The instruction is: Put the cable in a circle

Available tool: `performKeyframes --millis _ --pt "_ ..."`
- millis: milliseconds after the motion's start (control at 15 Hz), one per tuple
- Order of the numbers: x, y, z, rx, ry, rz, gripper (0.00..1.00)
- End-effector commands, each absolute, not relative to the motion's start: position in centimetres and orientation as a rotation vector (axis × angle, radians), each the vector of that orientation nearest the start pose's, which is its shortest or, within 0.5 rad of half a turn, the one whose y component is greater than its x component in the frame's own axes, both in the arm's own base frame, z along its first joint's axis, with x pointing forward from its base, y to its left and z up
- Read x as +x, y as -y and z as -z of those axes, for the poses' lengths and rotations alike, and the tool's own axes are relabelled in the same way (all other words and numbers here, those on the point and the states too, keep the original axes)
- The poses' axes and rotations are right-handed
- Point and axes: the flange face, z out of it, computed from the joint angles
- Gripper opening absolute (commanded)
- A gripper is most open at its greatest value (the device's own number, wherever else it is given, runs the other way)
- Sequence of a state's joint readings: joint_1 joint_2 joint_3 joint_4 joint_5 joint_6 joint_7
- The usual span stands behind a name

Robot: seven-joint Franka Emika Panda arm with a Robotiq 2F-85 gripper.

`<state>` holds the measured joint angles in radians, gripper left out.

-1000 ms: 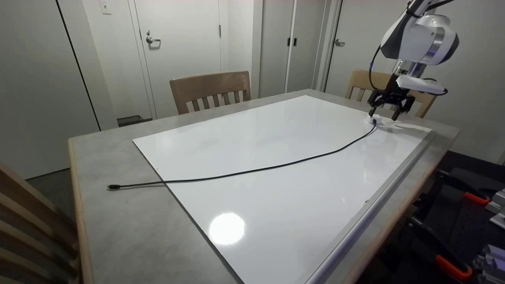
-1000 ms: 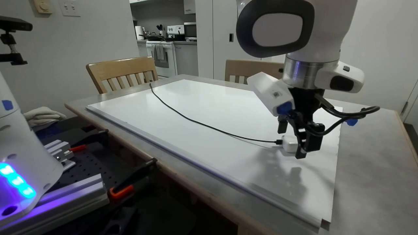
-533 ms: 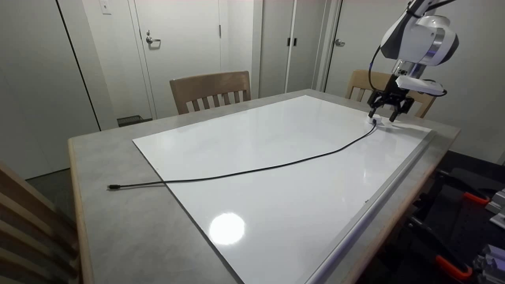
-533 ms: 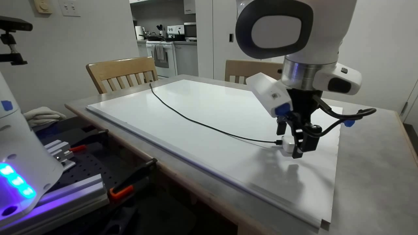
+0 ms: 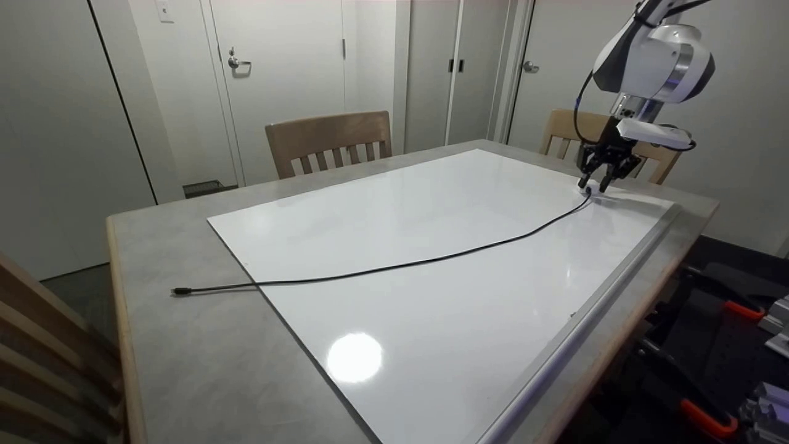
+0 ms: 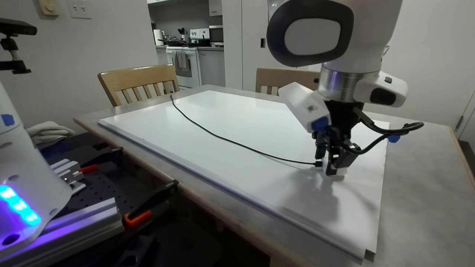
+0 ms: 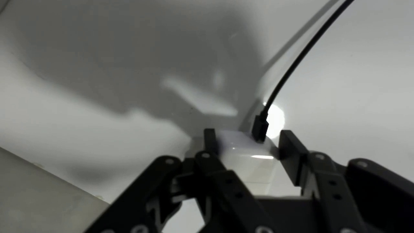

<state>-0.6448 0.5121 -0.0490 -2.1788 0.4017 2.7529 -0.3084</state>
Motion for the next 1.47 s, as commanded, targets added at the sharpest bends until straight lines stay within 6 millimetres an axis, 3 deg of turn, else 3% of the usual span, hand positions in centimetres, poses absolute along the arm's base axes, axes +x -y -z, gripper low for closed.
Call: performKeyframes --millis 0,600,1400 --pt "41.6 37.0 -15.6 -2.849 -1.063 0.21 0.26" --pt "43.1 36.0 -16.1 -2.941 -0.806 0.203 0.26" --pt "49.2 32.8 -17.9 -3.085 -0.257 0.206 0.26"
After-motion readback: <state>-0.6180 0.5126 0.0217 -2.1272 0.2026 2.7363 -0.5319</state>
